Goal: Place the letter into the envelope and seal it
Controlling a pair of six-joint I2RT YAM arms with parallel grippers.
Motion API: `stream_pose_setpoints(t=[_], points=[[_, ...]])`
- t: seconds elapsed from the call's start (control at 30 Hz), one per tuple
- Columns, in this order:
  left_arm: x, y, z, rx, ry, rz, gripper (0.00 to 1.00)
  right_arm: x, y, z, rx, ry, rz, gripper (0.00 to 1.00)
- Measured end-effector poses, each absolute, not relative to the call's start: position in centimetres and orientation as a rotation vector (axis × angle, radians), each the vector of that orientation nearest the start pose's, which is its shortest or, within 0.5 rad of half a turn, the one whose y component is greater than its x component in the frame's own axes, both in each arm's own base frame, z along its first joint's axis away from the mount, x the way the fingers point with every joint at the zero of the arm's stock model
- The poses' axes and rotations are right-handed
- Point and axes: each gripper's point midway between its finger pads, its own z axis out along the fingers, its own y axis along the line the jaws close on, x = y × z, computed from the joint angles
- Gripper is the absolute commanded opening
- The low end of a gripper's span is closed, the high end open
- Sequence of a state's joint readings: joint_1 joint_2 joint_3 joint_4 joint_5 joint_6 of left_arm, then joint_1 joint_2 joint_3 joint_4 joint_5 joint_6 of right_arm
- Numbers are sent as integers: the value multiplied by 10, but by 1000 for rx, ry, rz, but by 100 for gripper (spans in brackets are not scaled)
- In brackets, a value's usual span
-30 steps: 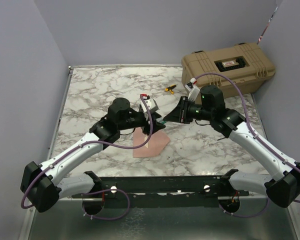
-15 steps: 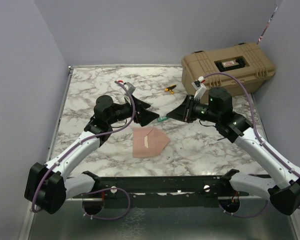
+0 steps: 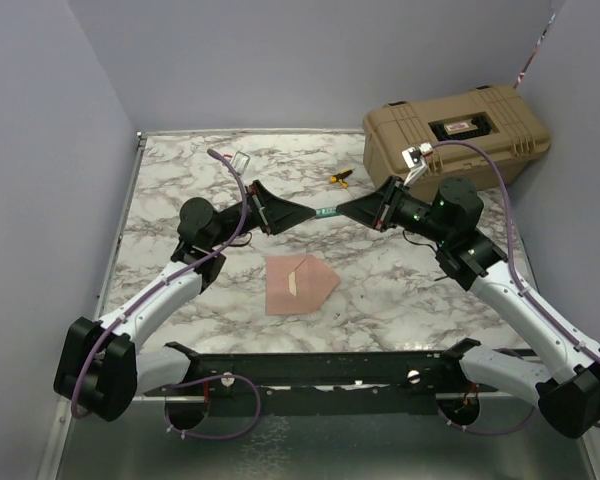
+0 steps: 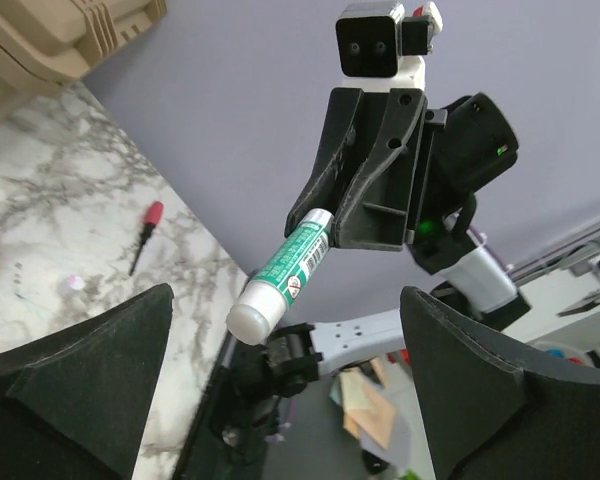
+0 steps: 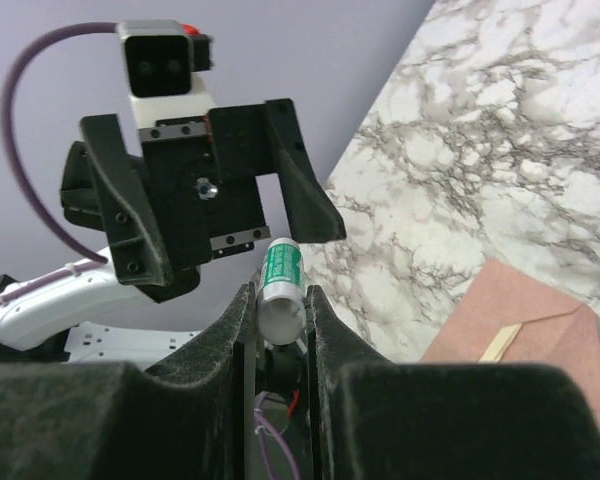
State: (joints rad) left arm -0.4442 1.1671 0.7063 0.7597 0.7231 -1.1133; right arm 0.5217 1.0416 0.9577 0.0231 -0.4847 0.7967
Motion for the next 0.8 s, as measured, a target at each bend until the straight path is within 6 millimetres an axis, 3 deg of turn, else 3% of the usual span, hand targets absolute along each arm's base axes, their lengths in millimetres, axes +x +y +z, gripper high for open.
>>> stream_pose_setpoints(t=[0.13, 0.33, 0.63, 0.8], points=[[245, -278, 337, 142, 1616, -1802, 89, 246, 271, 345, -173, 1769, 1438, 0], [242, -278, 343, 106, 1625, -1854, 65, 240, 277, 361, -199, 1697, 1530, 0], [240, -277, 347, 96, 1621, -1875, 49, 240, 280, 354, -197, 1701, 1580, 0], [238, -277, 350, 107, 1609, -1873, 33, 242, 278, 355, -198, 1690, 1583, 0]])
